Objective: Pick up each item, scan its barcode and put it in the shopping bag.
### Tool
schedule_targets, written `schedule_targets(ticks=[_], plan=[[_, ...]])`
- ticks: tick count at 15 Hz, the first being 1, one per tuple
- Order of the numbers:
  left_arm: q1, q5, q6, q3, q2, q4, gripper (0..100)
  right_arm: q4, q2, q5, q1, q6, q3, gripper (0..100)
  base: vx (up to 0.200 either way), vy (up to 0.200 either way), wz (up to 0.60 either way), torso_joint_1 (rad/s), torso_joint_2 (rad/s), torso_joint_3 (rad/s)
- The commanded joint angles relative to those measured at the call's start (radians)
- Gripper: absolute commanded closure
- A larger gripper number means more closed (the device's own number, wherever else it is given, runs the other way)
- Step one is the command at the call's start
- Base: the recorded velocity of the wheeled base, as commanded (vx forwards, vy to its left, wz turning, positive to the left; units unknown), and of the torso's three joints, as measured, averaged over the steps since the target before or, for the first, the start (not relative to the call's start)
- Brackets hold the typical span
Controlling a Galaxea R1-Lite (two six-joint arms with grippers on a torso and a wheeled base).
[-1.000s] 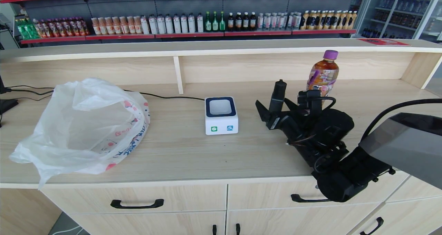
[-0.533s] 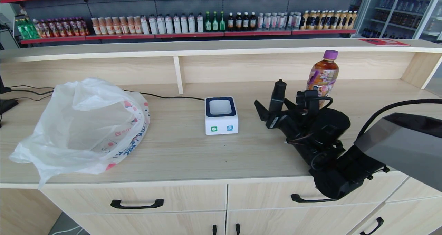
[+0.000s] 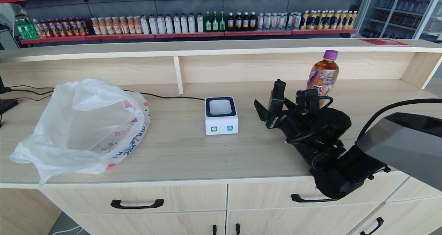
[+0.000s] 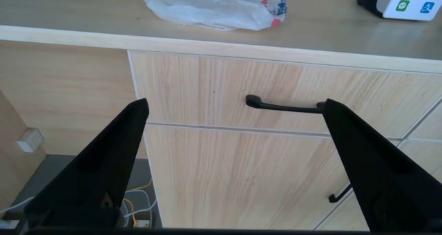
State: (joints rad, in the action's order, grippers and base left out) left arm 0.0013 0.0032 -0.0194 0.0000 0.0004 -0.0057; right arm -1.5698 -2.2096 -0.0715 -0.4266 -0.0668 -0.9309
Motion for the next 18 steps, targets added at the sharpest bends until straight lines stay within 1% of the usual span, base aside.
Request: schedule_targets(ticks=[1, 3, 8, 9, 12, 14, 17, 18], plan=[[0.0, 0.0, -0.001, 0.0, 0.001, 0.0, 0, -0.001, 0.027, -0.002, 0.037, 0.045, 0.001, 0, 0.0, 0.0, 0.0, 0.0, 0.0, 0.0], [0.0, 0.0, -0.001, 0.0, 0.001, 0.0, 0, -0.001, 0.03, -0.002, 0.058, 0.074, 0.004, 0, 0.0, 0.0, 0.0, 0.0, 0.0, 0.0], [0.0, 0.0, -0.001, 0.0, 0.001, 0.0, 0, -0.001, 0.004, -0.007, 0.06, 0.117, 0.009, 0, 0.0, 0.0, 0.0, 0.0, 0.0, 0.0], [0.0, 0.0, -0.001, 0.0, 0.001, 0.0, 0, -0.001, -0.01, -0.01, 0.06, 0.148, 0.003, 0, 0.0, 0.0, 0.0, 0.0, 0.0, 0.0], [0.0, 0.001, -0.001, 0.0, 0.001, 0.0, 0, -0.001, -0.016, -0.076, 0.046, 0.148, -0.013, 0, 0.0, 0.0, 0.0, 0.0, 0.0, 0.0], [0.0, 0.0, -0.001, 0.0, 0.001, 0.0, 0, -0.001, -0.013, -0.093, 0.003, 0.145, -0.029, 0, 0.0, 0.0, 0.0, 0.0, 0.0, 0.0], [0.0, 0.0, -0.001, 0.0, 0.001, 0.0, 0, -0.001, -0.029, -0.18, -0.046, 0.11, -0.034, 0, 0.0, 0.0, 0.0, 0.0, 0.0, 0.0], [0.0, 0.0, -0.001, 0.0, 0.001, 0.0, 0, -0.001, -0.03, -0.194, -0.046, 0.107, -0.028, 0, 0.0, 0.0, 0.0, 0.0, 0.0, 0.0]])
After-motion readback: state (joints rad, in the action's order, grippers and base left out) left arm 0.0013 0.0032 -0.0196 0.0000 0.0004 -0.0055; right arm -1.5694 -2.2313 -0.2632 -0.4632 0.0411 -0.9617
